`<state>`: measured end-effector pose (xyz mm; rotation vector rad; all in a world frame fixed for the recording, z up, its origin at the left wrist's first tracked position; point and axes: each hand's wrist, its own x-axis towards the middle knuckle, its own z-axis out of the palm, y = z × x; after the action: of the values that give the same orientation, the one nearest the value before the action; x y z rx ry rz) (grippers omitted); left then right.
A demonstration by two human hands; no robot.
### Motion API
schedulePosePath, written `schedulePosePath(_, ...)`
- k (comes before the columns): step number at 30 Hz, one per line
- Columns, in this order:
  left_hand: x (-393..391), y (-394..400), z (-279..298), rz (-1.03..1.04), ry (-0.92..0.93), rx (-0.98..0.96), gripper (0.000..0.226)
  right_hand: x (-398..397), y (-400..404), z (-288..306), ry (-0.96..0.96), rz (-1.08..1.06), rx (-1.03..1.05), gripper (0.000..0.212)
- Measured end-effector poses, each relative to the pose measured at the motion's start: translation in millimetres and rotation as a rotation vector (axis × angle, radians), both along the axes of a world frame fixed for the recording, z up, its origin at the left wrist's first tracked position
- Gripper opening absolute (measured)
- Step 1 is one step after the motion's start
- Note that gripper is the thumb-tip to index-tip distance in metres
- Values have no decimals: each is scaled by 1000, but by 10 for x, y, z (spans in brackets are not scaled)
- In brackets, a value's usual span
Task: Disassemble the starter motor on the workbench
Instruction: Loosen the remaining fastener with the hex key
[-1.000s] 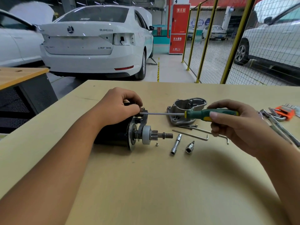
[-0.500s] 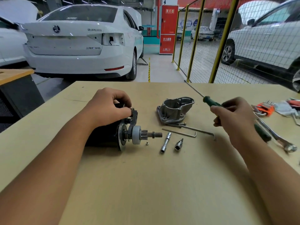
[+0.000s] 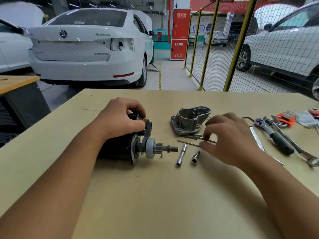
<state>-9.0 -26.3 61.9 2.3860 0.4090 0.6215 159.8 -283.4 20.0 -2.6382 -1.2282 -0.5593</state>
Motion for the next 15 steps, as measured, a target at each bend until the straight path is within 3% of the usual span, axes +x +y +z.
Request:
schedulePosePath(3,11,23,-19,-19,-12,-17,19,-6,37,-4,110,-48,-208,23)
schedulePosePath(9,19,53,-32,-45,-29,-38,15,11,63,-87,178,-84,-342,28)
schedulePosePath(12,14,52,-38,-48,-28,-48,15,-9,56,-109,148,-75,-326,24)
schedulePosePath(15,10,63,-35,-53,-24,-51,15,-15,27,-72,117,-21,-126,21)
